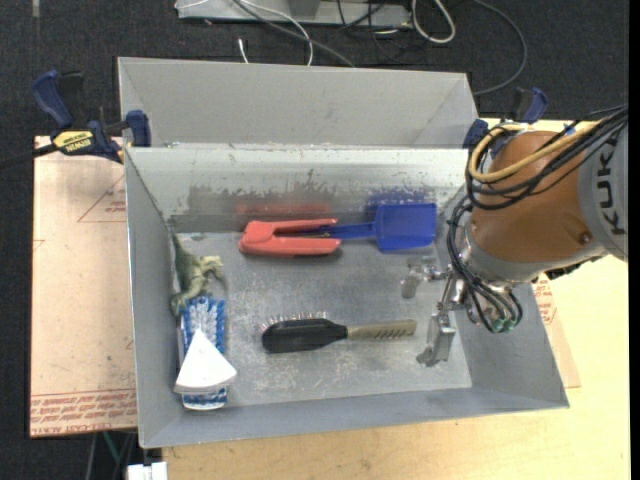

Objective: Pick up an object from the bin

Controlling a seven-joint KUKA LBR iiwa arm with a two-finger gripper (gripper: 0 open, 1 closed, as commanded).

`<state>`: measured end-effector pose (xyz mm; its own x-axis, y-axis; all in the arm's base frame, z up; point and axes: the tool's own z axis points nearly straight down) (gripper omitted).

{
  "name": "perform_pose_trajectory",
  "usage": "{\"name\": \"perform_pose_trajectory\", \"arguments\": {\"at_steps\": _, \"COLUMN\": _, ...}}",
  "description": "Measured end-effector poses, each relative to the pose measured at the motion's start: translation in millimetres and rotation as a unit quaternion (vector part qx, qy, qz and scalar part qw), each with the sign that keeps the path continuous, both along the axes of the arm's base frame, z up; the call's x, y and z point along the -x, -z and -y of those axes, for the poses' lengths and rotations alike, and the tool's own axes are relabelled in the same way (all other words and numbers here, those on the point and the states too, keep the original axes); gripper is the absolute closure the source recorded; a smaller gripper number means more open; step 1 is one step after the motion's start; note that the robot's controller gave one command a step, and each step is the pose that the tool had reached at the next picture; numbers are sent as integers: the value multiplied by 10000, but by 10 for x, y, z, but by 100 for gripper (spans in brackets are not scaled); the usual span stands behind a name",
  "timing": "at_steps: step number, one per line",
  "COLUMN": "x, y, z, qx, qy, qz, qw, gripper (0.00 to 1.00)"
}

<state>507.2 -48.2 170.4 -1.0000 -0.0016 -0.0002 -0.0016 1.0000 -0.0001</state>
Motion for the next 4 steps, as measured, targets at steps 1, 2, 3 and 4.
{"name": "perform_pose_trajectory", "arguments": {"at_steps": 1, "x": 0, "y": 0, "z": 0, "qx": 0, "qy": 0, "qz": 0, "qw": 10000, "gripper": 0}}
{"name": "perform_pose_trajectory", "arguments": {"at_steps": 2, "x": -483, "y": 561, "z": -244, "qx": -13, "qy": 142, "qz": -3, "qw": 9999, "gripper": 0}}
{"name": "perform_pose_trajectory", "arguments": {"at_steps": 3, "x": -215, "y": -1077, "z": -99, "qx": 10, "qy": -49, "qz": 91, "qw": 9999, "gripper": 100}}
{"name": "perform_pose_trajectory", "arguments": {"at_steps": 4, "x": -205, "y": -1035, "z": -103, "qx": 5, "qy": -51, "qz": 53, "qw": 10000, "gripper": 0}}
